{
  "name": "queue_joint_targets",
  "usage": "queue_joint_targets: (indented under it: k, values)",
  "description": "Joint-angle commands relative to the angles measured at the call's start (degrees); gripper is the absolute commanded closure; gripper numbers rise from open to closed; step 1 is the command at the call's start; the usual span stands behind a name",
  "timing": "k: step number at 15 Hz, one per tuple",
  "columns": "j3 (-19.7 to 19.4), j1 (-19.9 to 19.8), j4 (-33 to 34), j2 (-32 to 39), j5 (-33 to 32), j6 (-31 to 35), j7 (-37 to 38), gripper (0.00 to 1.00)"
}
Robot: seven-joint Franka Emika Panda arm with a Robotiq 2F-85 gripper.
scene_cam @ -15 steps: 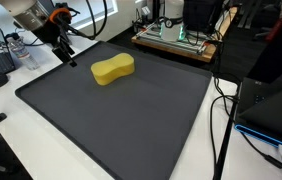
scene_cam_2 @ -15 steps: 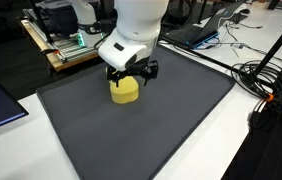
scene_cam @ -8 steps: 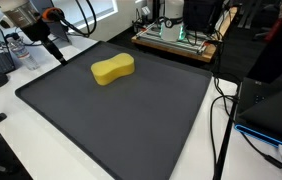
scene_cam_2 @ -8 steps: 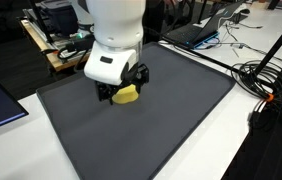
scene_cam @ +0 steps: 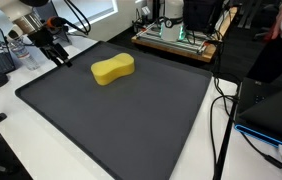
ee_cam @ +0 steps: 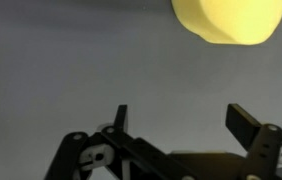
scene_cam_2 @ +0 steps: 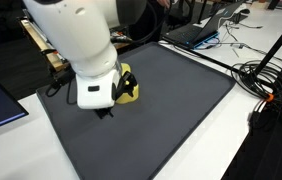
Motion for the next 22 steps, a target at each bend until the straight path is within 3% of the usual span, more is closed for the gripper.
queue_joint_targets:
  k: [1,6,12,20,22]
  values:
    - [2.5,-3.3,3.1,2.4,3.0,-4.0,-8.6,0.0]
    - [1.4,-4.8,2.3,2.5,2.8,-8.5,-14.8,0.0]
    - [2.6,-7.7,-2.3,0.9,4.1,-9.2,-18.2,0.0]
    - [1.7,-10.1,-19.6,-7.3,9.6,0.0,-16.5,0.0]
    - [-0.1,-9.3,-24.8,-10.5,12.0,2.8,-17.0,0.0]
